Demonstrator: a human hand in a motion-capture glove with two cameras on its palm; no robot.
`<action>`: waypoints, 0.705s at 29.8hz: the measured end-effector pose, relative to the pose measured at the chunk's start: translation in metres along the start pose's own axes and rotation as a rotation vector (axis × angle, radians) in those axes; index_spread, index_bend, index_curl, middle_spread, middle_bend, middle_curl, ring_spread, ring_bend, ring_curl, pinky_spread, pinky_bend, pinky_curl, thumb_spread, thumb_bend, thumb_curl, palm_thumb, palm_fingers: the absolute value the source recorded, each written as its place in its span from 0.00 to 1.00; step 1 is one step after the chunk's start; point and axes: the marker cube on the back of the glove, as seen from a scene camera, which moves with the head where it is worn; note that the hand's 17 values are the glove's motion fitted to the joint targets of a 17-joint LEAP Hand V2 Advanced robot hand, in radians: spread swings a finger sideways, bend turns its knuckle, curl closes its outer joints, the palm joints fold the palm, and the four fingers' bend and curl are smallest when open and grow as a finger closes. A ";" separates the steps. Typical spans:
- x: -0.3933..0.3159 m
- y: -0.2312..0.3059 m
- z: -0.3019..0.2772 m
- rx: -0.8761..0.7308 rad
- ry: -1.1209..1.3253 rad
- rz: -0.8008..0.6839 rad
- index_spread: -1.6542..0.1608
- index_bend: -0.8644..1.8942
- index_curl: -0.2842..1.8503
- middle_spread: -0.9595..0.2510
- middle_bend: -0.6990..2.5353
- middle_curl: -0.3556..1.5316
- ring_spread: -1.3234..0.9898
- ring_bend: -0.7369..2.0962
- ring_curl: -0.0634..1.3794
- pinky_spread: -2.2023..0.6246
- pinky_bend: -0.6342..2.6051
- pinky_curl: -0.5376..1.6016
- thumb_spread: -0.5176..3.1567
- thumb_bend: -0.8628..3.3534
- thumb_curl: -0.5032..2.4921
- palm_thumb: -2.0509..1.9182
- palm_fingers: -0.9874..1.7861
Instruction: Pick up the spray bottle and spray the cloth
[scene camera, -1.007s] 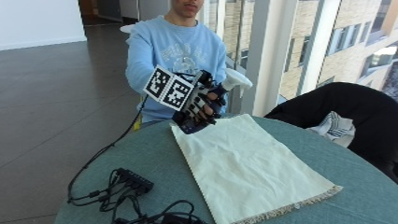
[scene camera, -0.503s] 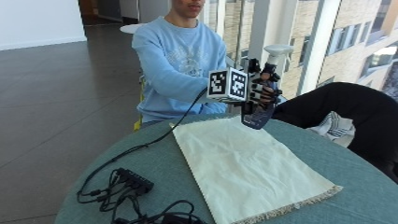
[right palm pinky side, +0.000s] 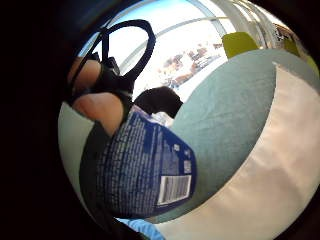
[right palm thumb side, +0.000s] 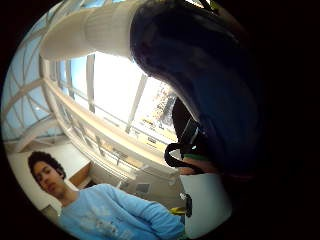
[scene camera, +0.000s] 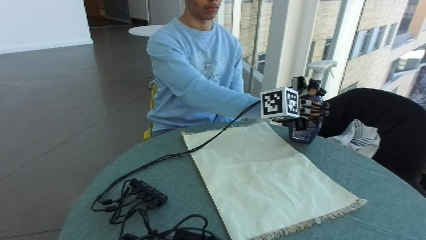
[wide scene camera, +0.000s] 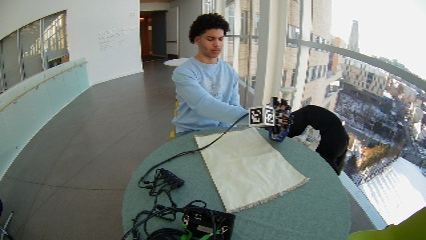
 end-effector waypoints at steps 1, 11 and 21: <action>0.001 0.000 0.001 -0.005 0.005 -0.001 0.74 0.34 0.22 0.74 0.30 0.43 0.58 0.44 0.31 0.84 0.31 0.43 0.37 0.20 0.40 0.73 0.69; 0.008 0.002 0.000 -0.027 0.022 0.019 0.74 0.34 0.22 0.74 0.29 0.43 0.57 0.43 0.31 0.83 0.31 0.43 0.38 0.20 0.39 0.73 0.68; 0.003 0.020 -0.025 -0.075 0.039 0.022 0.72 0.33 0.21 0.74 0.28 0.42 0.57 0.42 0.31 0.85 0.32 0.43 0.40 0.19 0.35 0.68 0.59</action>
